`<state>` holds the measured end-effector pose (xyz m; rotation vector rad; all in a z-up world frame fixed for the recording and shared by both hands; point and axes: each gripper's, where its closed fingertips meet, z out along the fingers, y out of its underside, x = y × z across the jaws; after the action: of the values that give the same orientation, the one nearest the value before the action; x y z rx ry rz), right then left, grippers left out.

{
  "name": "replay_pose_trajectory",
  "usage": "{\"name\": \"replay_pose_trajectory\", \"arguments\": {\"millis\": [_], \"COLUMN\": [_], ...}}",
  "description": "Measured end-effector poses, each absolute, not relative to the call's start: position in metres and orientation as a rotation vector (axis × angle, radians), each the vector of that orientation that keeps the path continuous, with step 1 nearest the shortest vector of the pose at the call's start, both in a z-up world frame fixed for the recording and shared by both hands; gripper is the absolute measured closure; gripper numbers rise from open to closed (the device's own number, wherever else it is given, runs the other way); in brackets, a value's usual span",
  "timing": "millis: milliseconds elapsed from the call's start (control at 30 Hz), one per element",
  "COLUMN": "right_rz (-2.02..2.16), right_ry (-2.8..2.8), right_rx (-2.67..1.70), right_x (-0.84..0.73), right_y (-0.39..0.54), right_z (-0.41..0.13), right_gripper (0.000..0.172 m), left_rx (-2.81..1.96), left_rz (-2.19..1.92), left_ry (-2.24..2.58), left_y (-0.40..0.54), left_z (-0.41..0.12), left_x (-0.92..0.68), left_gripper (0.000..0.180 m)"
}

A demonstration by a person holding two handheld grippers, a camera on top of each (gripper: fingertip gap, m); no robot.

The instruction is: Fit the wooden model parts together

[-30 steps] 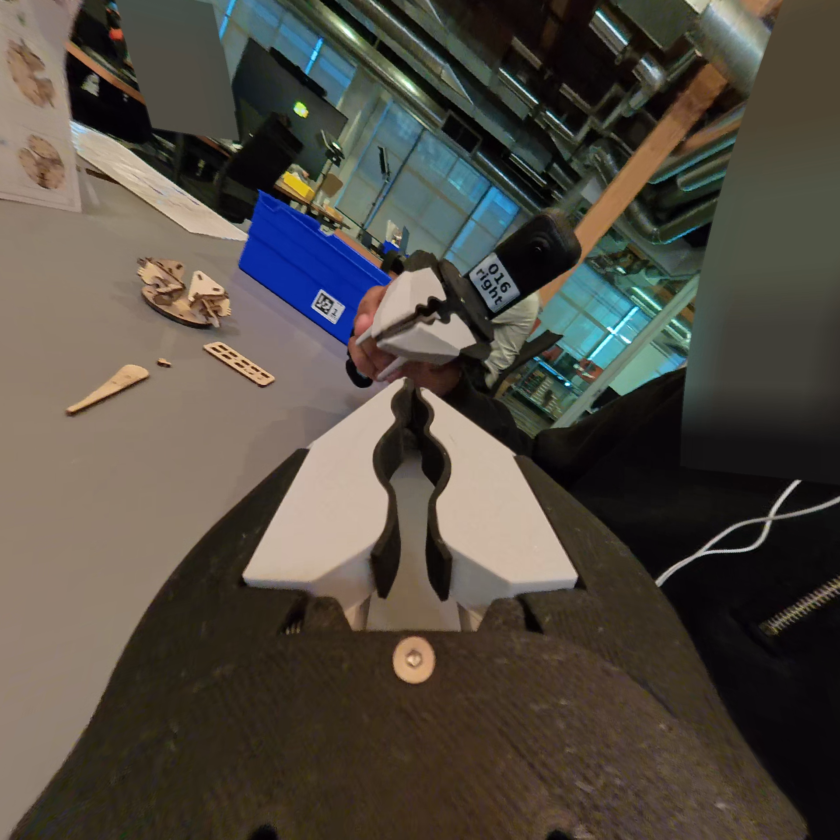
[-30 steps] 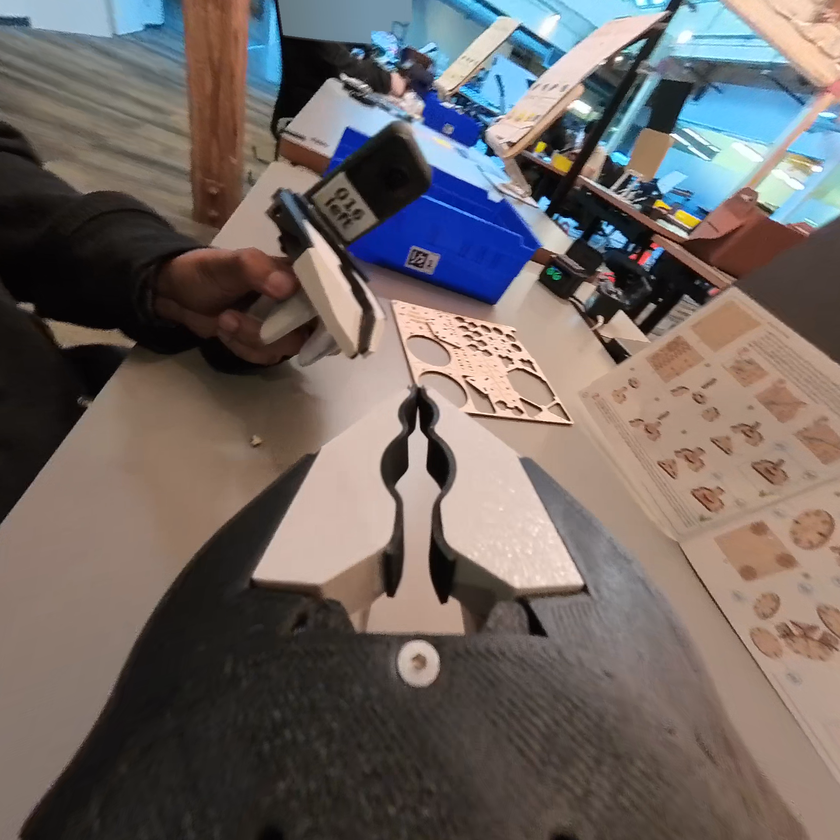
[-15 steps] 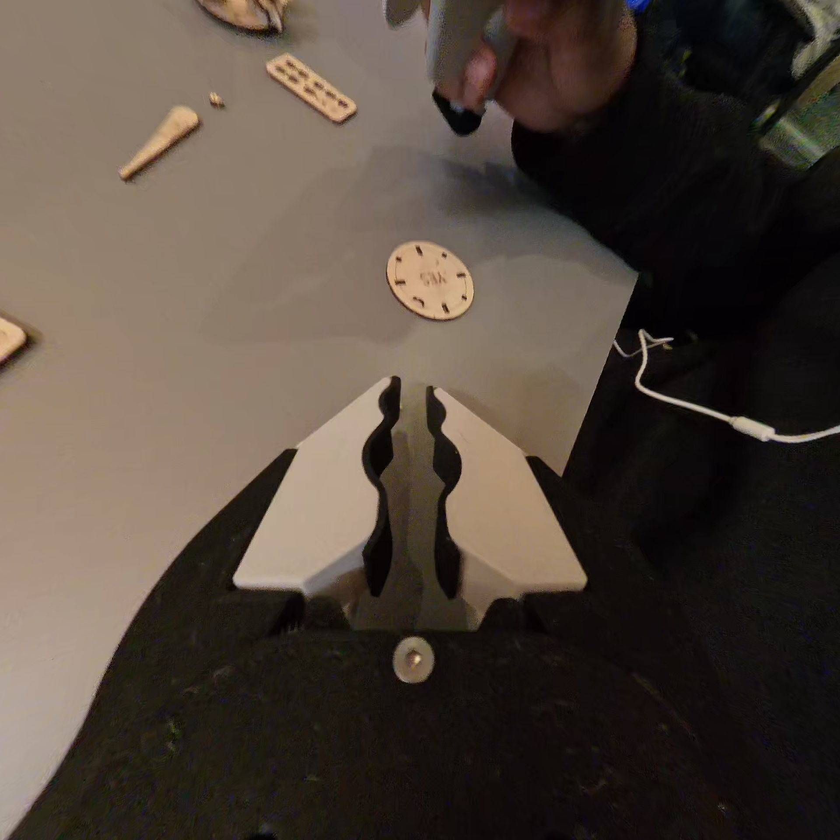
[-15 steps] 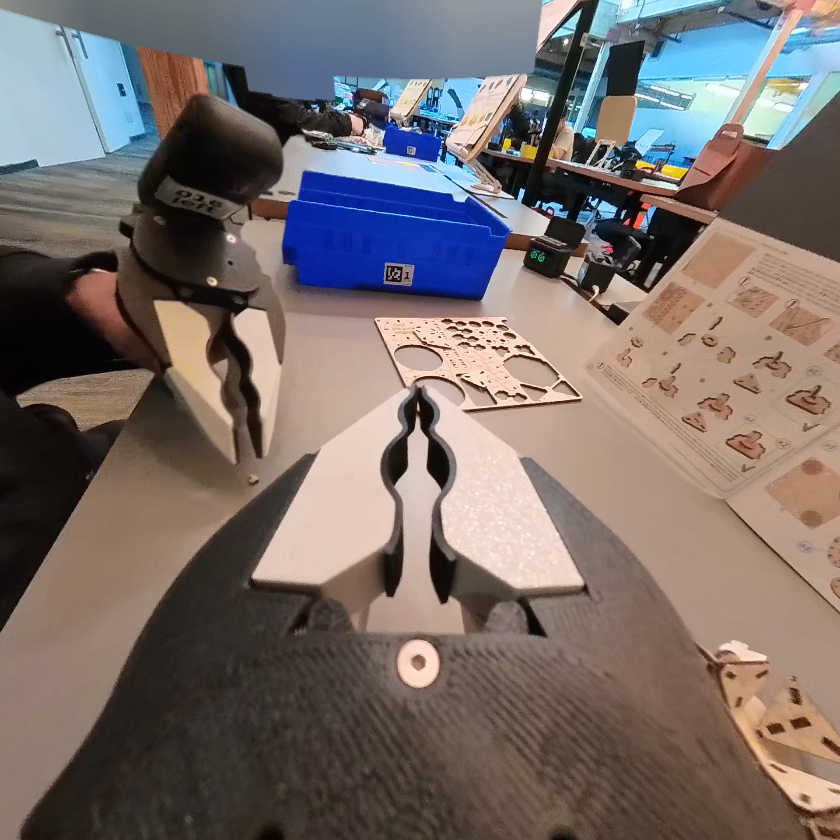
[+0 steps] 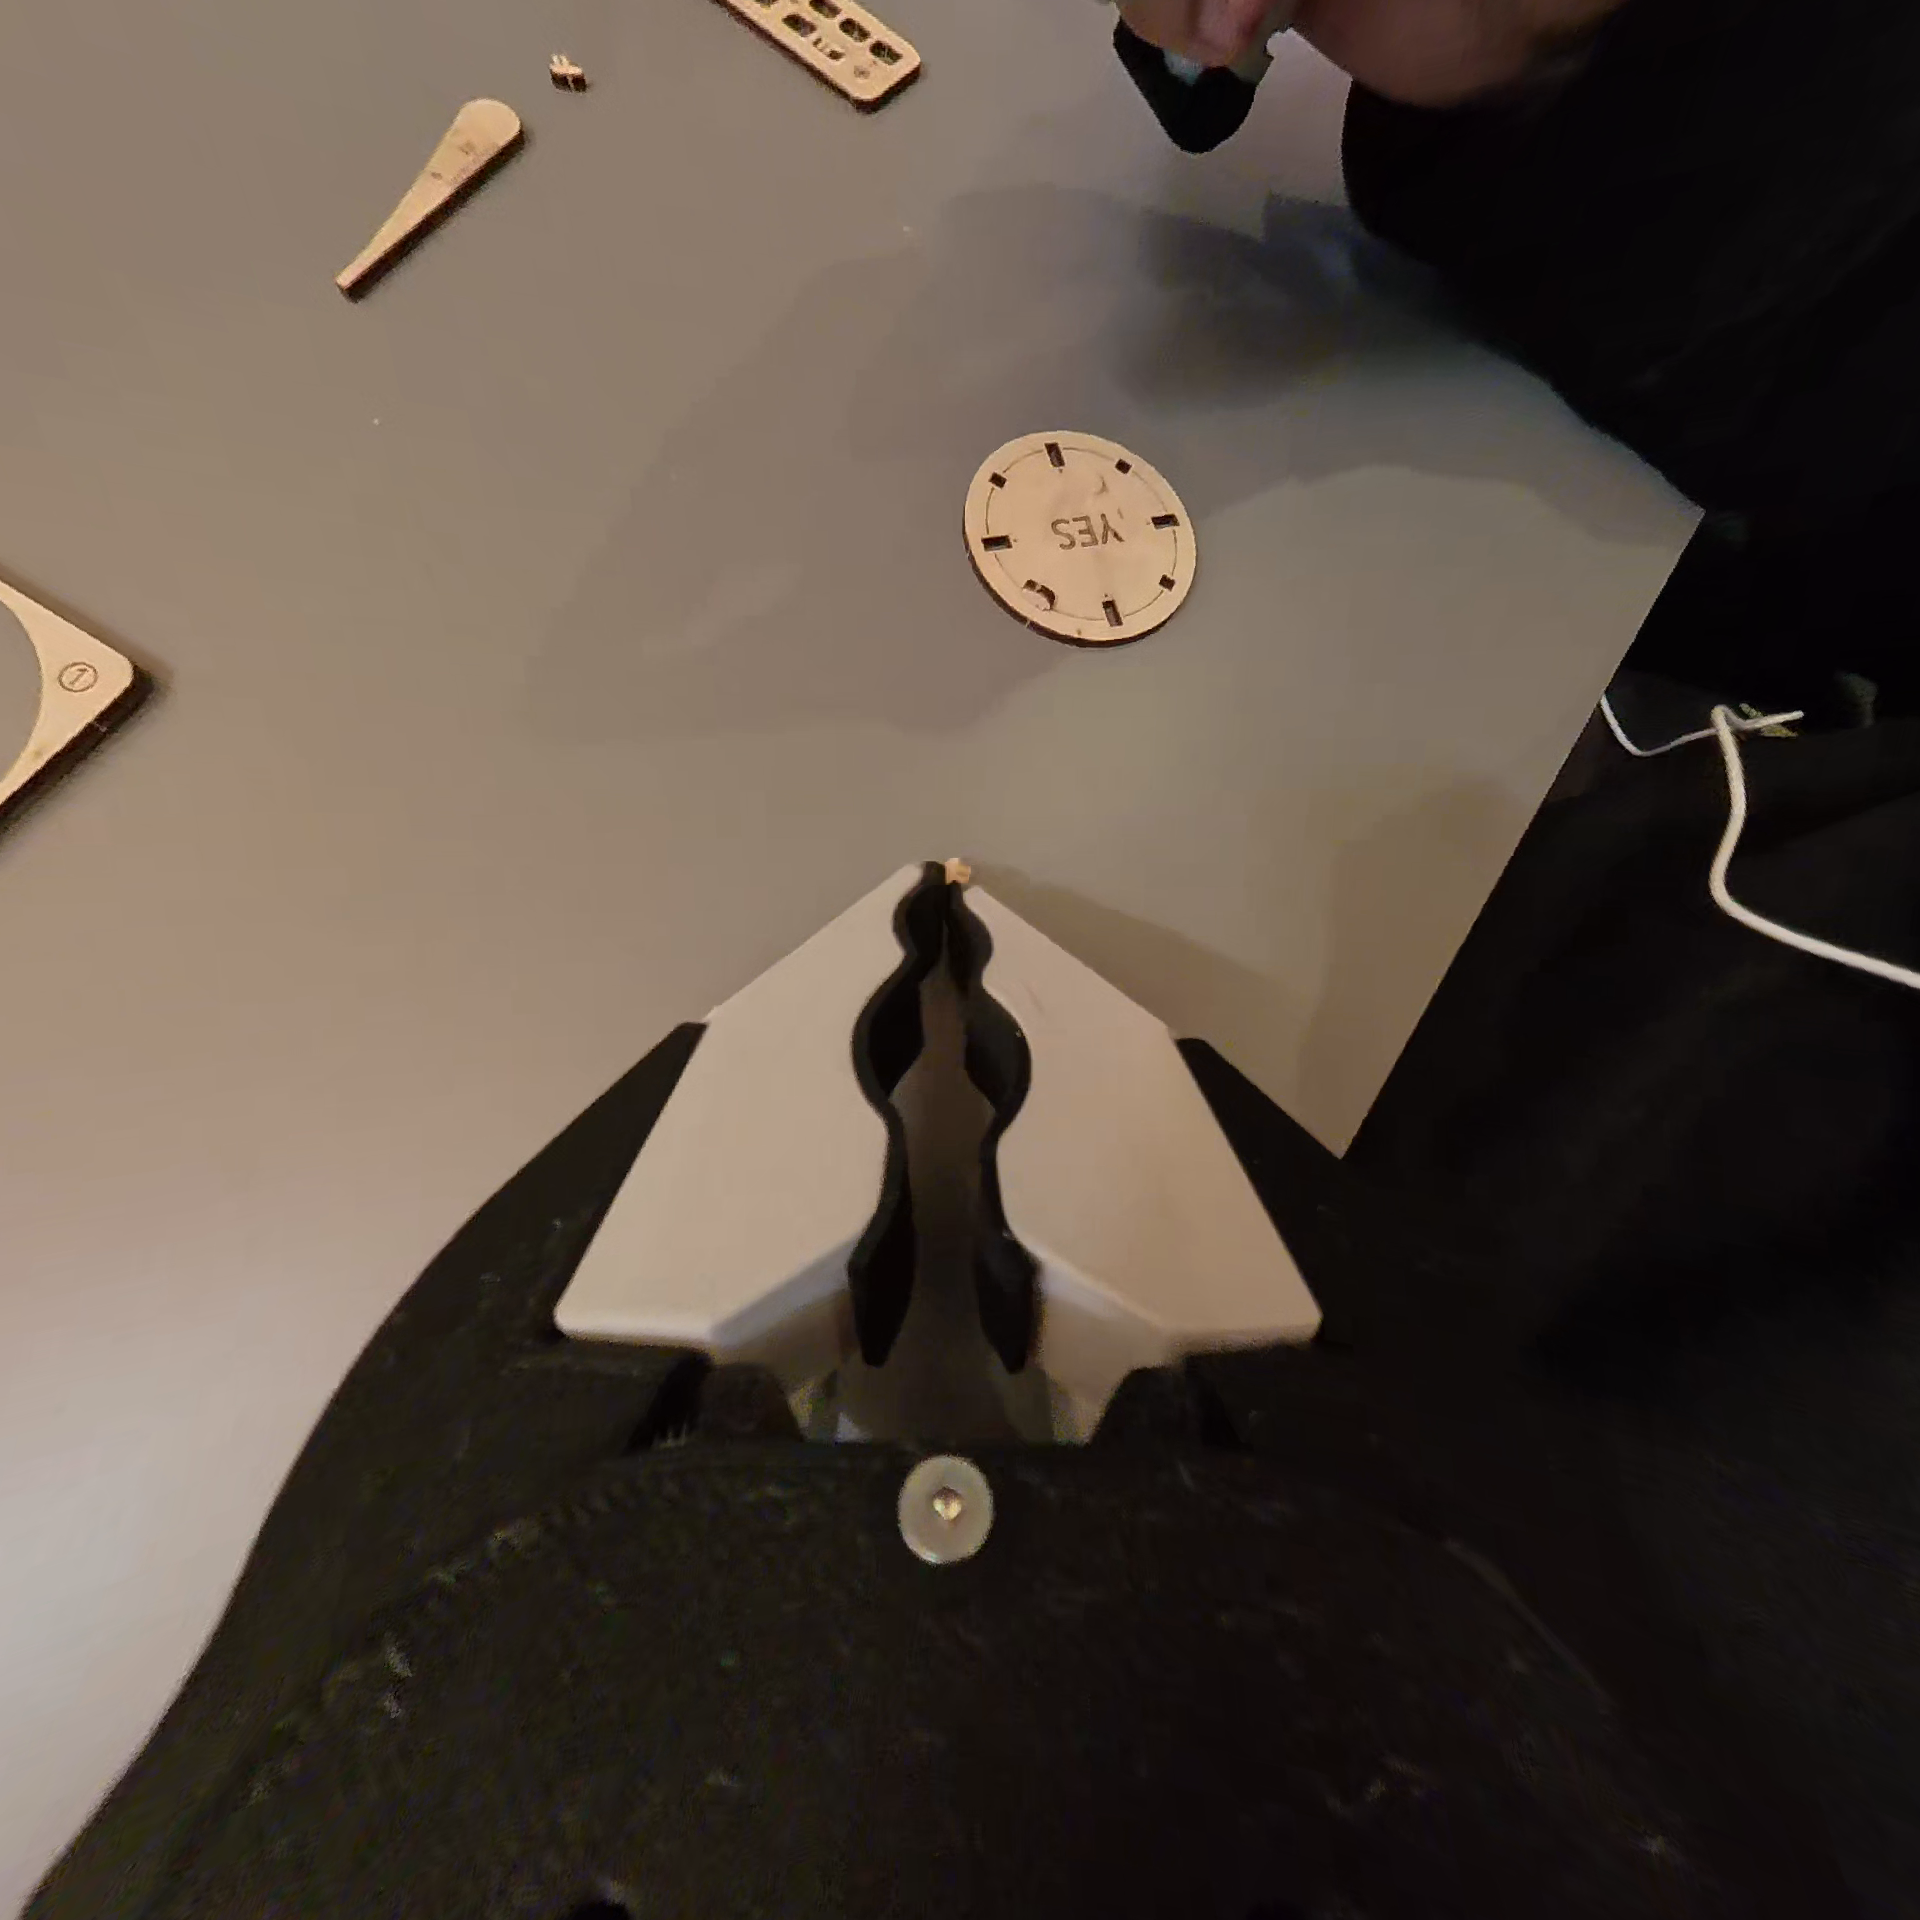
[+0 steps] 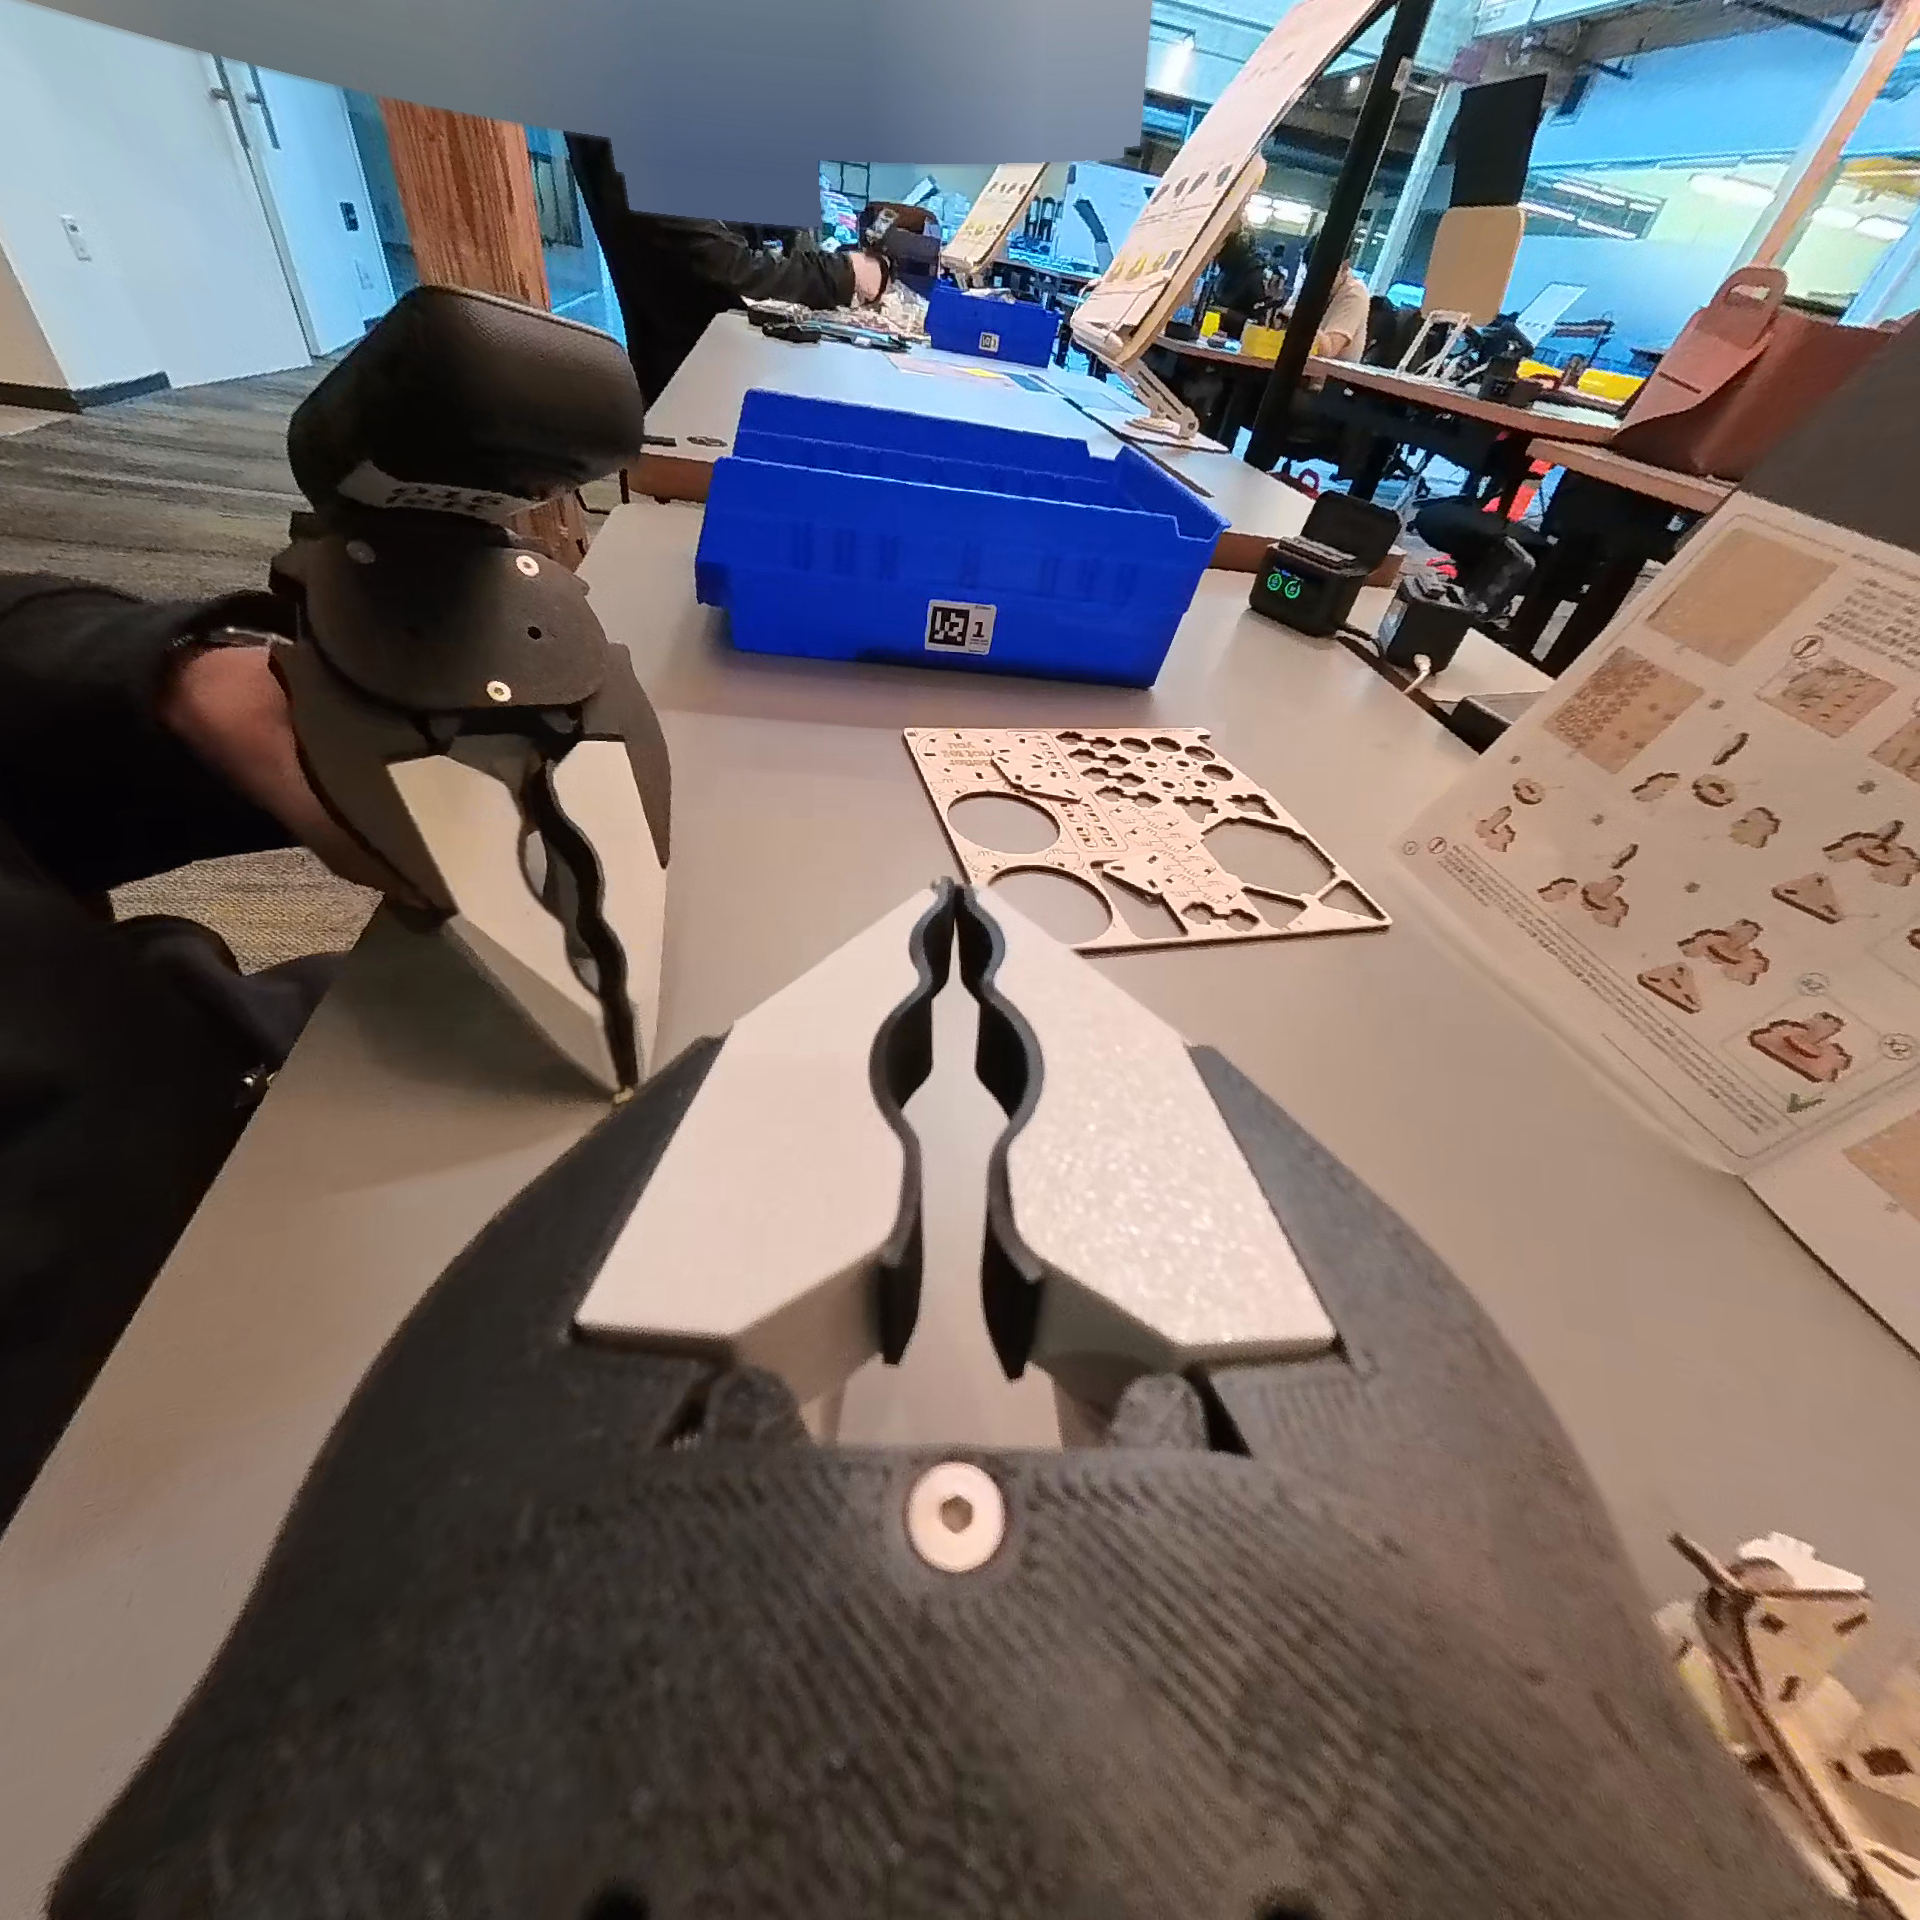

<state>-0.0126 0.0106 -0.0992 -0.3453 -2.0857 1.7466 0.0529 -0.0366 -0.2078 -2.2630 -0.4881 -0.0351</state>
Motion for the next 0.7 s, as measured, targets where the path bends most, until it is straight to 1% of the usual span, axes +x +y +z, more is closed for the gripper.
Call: {"name": "replay_pose_trajectory", "arguments": {"millis": [167, 267, 367, 500, 567, 700], "right_rz": [1.741, 1.763, 1.788, 1.905, 1.979, 2.029], "right_ry": [-2.135, -2.243, -2.332, -2.302, -2.253, -2.169], "right_rx": [-0.317, -0.200, -0.021, 0.183, 0.184, 0.164], "right_x": [-0.007, 0.012, 0.038, 0.068, 0.071, 0.070], "right_y": [0.005, -0.006, -0.018, -0.030, -0.032, -0.032], "right_z": [-0.104, -0.112, -0.119, -0.114, -0.105, -0.093], "right_gripper": [0.172, 0.167, 0.165, 0.167, 0.166, 0.163], "left_rx": [-2.259, -2.178, -1.967, -1.447, -1.330, -1.282], "left_rz": [-0.023, -0.070, -0.309, -0.799, -0.914, -1.024], "left_ry": [-0.468, -0.459, -0.480, -0.493, -0.494, -0.465], "left_y": [-0.035, -0.031, -0.024, -0.032, -0.040, -0.035], "left_z": [-0.206, -0.195, -0.168, -0.102, -0.092, -0.092], "left_x": [0.053, 0.053, 0.058, 0.058, 0.055, 0.065], "left_gripper": [0.180, 0.180, 0.180, 0.180, 0.180, 0.180]}}
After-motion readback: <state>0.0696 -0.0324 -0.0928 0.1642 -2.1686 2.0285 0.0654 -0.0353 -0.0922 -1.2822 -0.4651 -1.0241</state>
